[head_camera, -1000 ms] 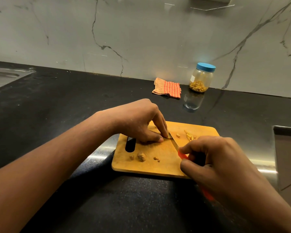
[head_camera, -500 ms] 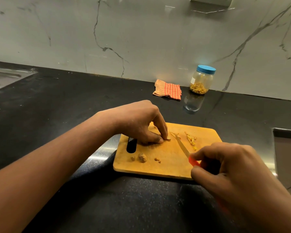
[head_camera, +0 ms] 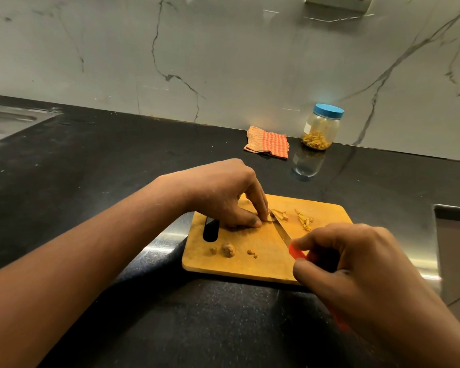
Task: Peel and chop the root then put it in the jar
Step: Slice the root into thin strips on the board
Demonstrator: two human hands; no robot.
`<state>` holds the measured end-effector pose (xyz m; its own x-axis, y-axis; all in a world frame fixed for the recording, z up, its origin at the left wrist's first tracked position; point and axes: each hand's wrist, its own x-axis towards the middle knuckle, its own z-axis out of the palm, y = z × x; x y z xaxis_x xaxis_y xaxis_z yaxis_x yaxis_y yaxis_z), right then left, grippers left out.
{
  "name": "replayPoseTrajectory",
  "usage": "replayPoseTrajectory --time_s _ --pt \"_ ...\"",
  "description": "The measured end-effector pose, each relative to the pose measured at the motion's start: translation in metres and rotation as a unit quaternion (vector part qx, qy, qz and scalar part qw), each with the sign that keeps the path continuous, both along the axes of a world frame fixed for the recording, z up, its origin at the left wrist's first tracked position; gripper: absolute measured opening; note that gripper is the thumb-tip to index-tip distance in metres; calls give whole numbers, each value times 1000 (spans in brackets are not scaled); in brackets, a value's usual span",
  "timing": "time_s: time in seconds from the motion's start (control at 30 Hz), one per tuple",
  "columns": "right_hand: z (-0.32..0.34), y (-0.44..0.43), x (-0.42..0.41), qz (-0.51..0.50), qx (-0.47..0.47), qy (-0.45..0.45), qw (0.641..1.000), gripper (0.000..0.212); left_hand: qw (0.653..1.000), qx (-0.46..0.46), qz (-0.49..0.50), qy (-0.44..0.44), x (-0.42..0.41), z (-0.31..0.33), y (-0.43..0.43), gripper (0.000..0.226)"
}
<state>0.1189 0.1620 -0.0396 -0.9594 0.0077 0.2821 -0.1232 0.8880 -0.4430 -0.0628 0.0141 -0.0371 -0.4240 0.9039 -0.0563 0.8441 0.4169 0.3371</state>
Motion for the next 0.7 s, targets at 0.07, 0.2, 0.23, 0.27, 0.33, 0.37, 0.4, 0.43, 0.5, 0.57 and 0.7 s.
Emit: replayPoseTrajectory --time_s 0.07,0.2,0.23,0.27,0.33,0.37,0.4,0.43,0.5,0.57,0.7 --pt "-1 -1 -1 -2 4 -2 1000 25 1000 1 1 -1 0 0 0 26" --pt "-3 -3 -6 1 5 -8 1000 21 1000 1 -1 12 0 0 0 25" --pt "-3 -3 -8 -1 5 -9 1000 21 1000 0 -2 15 0 0 0 25" --pt "-3 -3 -10 -4 5 -10 1000 20 1000 -1 -1 15 0 0 0 25" --pt "-4 -1 -13 -8 1 -9 1000 20 1000 -1 1 14 1 1 0 25" --pt "-4 -1 -14 -8 -3 -8 1000 20 1000 -1 2 16 1 1 1 25" --pt "-4 0 -13 -8 -6 -8 1000 19 1000 -2 3 18 1 1 1 25" --pt "-4 0 -11 -7 -9 -9 1000 19 1000 -4 3 19 2 1 1 25" --pt "-3 2 -6 -4 -11 -17 1000 19 1000 -6 4 19 2 1 1 25" --pt "0 3 1 -3 -7 -21 1000 18 1000 -7 7 16 2 1 0 25" --pt "4 7 9 -10 5 -17 1000 21 1000 -4 8 12 2 1 0 25"
